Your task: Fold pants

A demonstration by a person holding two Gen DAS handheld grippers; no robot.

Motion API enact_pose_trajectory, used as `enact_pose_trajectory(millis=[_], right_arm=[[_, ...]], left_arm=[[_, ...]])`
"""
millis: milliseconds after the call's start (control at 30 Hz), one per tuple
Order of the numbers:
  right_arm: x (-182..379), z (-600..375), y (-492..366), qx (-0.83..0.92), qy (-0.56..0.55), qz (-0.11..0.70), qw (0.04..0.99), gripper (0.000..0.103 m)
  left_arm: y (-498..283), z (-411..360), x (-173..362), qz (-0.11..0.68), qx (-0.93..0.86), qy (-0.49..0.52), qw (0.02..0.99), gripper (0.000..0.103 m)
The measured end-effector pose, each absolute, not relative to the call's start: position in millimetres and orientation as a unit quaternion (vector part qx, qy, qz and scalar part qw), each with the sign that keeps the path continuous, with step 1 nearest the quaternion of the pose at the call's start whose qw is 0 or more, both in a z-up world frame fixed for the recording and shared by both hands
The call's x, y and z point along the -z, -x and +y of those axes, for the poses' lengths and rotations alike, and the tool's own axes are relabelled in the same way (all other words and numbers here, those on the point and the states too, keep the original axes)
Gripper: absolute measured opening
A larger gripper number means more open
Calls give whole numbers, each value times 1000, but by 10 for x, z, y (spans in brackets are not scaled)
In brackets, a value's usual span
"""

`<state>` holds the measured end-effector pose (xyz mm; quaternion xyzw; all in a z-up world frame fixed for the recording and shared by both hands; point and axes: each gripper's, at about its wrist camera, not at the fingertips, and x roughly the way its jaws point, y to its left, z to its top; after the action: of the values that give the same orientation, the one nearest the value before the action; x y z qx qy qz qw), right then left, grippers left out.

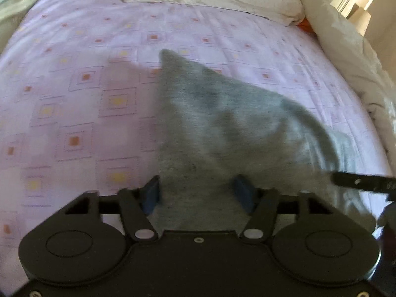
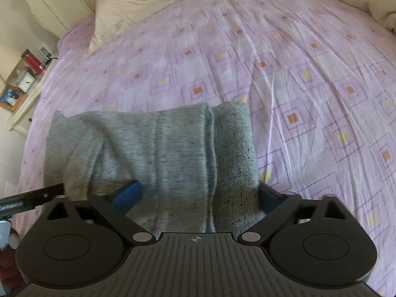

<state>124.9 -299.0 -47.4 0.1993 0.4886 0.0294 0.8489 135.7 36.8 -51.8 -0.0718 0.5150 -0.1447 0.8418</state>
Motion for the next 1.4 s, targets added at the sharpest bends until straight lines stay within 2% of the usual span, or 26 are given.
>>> enact_pose_trajectory(millis=[33, 67, 100, 167, 233, 533, 700, 867, 1000, 1100, 1200, 1233, 1267, 1400], right_arm=[[460, -2998, -1218, -56, -218, 481, 847, 46], [442, -2996, -1179, -63, -229, 472, 849, 35], [401, -2968, -1138, -58, -214, 464, 857, 33], [314, -2879, -1060, -60, -182, 450, 872, 29], [206, -2767, -976, -64, -146, 434, 886, 27], [-319, -2570, -917, -97, -122, 366, 918, 25], [-555, -2579, -1490, -111, -143, 349, 920, 25], [-595, -2494, -2161, -121, -152, 349, 917, 25], [-425, -2441, -2561, -121, -152, 366, 910, 26], [-89, -2476, -2794, -103, -162, 394, 899, 28], [371, -2533, -2947, -55, -150, 434, 887, 37], [485, -2584, -2948, -52, -158, 432, 887, 47], [548, -2648, -2914, -52, -179, 423, 887, 50], [504, -2727, -2740, -45, -202, 393, 896, 50]], left_arm=[[-1364, 340, 519, 517, 138, 67, 842, 63], [-1353, 326, 506, 513, 136, 68, 845, 56], [-1329, 327, 489, 508, 134, 74, 848, 50], [-1259, 358, 426, 496, 124, 81, 856, 26], [-1159, 373, 348, 479, 113, 69, 868, 19], [-976, 400, -141, 411, 102, 13, 906, 15], [-1444, 551, -545, 394, 103, 28, 913, 15], [-2016, 658, -703, 389, 89, 30, 916, 16], [-2369, 693, -494, 413, 74, 43, 907, 16], [-2588, 739, -147, 451, 57, 50, 889, 25], [-2727, 796, 350, 497, 5, 18, 867, 26], [-2715, 819, 496, 503, -6, 3, 864, 32], [-2617, 848, 524, 475, -1, -2, 880, 32], [-2348, 834, 503, 460, -12, -73, 885, 31]])
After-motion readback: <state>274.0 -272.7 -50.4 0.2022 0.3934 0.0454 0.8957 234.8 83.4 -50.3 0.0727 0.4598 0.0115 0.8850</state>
